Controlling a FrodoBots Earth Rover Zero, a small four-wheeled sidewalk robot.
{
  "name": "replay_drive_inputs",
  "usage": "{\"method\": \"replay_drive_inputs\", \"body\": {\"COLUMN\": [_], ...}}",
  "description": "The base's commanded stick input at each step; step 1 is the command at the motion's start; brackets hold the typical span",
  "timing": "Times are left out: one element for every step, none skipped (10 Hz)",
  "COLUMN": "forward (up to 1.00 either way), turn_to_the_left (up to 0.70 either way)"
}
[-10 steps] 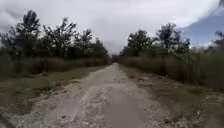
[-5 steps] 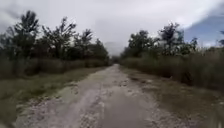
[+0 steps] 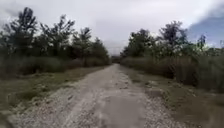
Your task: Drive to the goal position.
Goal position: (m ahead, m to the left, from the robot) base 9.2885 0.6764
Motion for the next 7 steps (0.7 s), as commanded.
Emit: {"method": "replay_drive_inputs", "body": {"forward": [0.5,0.5,0.5,0.5,0.5,0.5,0.5], "turn_to_the_left": [0.0,0.0,0.0,0.0,0.0,0.0,0.0]}}
